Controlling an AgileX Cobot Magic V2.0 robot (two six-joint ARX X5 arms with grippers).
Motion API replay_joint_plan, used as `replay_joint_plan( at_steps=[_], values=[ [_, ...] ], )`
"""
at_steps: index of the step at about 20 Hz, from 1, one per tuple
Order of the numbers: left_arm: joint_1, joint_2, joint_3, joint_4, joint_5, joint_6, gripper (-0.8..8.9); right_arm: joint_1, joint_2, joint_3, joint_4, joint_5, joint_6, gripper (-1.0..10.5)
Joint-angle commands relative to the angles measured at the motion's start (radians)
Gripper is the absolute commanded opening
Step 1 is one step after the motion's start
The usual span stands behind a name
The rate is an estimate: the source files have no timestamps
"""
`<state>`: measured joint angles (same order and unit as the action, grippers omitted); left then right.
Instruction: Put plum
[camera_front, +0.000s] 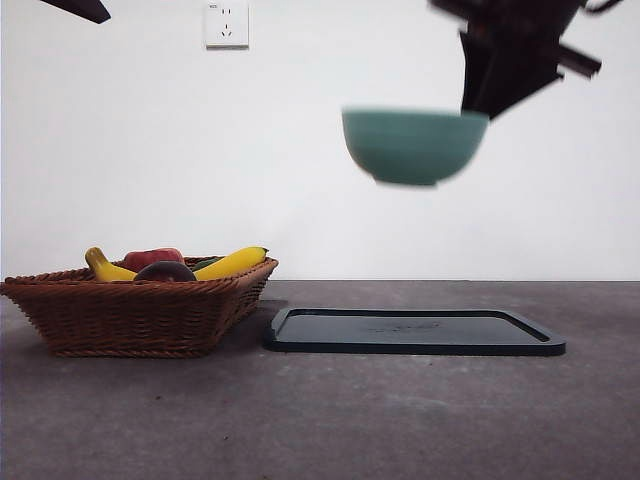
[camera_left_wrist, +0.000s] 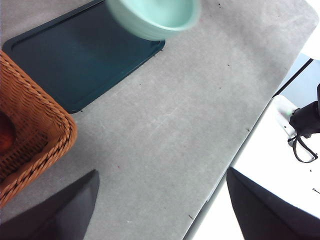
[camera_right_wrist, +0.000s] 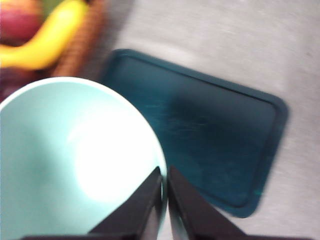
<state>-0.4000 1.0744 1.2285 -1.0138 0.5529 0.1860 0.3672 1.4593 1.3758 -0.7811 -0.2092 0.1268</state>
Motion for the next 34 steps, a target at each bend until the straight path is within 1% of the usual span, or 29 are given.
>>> replay_joint_plan(
  at_steps=[1, 6, 9, 11, 14, 21, 29, 30, 33, 34],
  values=[
    [-0.005, 0.011, 0.019, 0.008, 0.006, 0.011, 4.05, 0.034, -0.056, -0.049, 0.0, -0.003, -0.016, 0.1],
    [-0.005, 0.011, 0.019, 0.008, 0.006, 0.011, 4.05, 0.117, -0.175, -0.286, 0.07, 0.001, -0.01, 0.1],
    [-0.005, 0.011, 0.019, 0.008, 0.006, 0.011, 4.05, 0.159, -0.173, -0.385, 0.136, 0.002, 0.0, 0.1],
    [-0.005, 0.011, 0.019, 0.008, 0.006, 0.011, 4.05, 0.19, -0.169, -0.454, 0.211, 0.009, 0.026, 0.1],
    [-0.005, 0.011, 0.019, 0.008, 0.006, 0.011, 4.05, 0.211, -0.144, -0.518, 0.262, 0.053, 0.036, 0.1],
    [-0.005, 0.011, 0.019, 0.008, 0.006, 0.011, 4.05, 0.214, -0.04, -0.539, 0.325, 0.053, 0.043, 0.1],
    [-0.005, 0.011, 0.019, 0.009, 0.006, 0.011, 4.05, 0.22, -0.03, -0.539, 0.316, 0.05, 0.049, 0.2],
    [-0.005, 0.011, 0.019, 0.009, 0.006, 0.011, 4.05, 0.22, -0.03, -0.539, 0.314, 0.051, 0.05, 0.6],
    [-0.005, 0.011, 0.019, 0.009, 0.006, 0.011, 4.05, 0.22, -0.035, -0.535, 0.313, 0.053, 0.07, 2.6],
    [-0.005, 0.011, 0.019, 0.009, 0.006, 0.011, 4.05, 0.22, -0.041, -0.532, 0.312, 0.053, 0.072, 2.9]
  ],
)
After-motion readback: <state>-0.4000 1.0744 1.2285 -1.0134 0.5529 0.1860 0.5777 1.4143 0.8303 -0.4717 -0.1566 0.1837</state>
